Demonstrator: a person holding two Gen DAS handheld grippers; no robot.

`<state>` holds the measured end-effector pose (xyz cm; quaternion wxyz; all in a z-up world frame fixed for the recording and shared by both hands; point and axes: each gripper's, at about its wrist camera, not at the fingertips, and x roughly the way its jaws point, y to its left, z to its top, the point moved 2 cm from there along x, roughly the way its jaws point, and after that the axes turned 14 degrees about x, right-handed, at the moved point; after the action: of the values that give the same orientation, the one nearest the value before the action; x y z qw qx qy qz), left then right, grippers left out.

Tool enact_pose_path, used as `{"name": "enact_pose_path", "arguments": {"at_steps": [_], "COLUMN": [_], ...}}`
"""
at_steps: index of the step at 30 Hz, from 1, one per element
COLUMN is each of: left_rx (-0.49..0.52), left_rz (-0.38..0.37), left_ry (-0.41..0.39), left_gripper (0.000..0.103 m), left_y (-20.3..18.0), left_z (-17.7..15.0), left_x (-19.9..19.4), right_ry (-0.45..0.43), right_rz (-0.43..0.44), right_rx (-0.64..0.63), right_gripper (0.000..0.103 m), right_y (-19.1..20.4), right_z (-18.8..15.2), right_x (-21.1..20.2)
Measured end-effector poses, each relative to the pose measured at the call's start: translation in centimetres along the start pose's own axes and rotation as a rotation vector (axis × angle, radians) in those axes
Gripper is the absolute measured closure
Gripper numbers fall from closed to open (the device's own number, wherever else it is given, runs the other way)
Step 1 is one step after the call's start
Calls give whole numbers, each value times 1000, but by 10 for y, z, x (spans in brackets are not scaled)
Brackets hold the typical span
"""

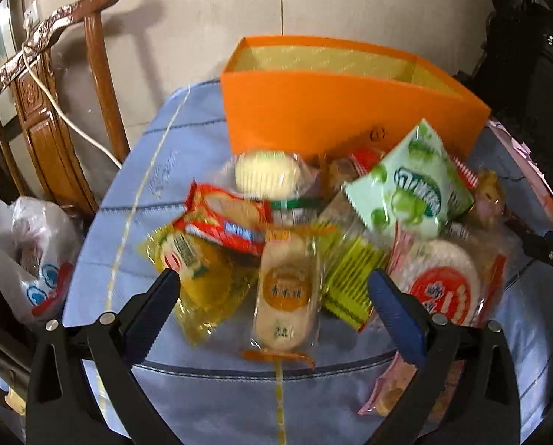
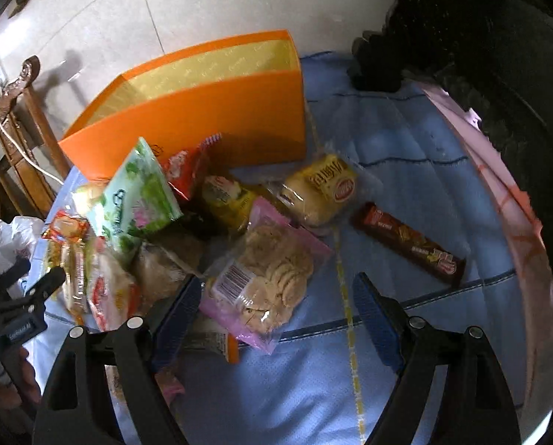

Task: Organize snacks
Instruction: 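Grasp the pink cookie bag with the right gripper while the left grasps the yellow cake pack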

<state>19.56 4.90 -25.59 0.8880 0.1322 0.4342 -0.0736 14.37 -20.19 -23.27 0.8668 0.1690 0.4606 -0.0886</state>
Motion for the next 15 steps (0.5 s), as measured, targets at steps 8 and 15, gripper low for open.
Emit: {"name": "enact_pose_path", "arguments": {"at_steps": [8,15], "left_rx": [-8,20], "left_rz": [4,7], "left_ry": [20,-46], "left_gripper": [4,44], "left_y": [-16,-29], "left_z": [-11,-21], "left_x": [31,32], "right_ry": [31,92], "right_rz": [-56,-53], "right_rx": [37,-92], "right_gripper": [18,66], "right_y": [0,15], "right_z": [8,-10], "right_x": [45,65]}}
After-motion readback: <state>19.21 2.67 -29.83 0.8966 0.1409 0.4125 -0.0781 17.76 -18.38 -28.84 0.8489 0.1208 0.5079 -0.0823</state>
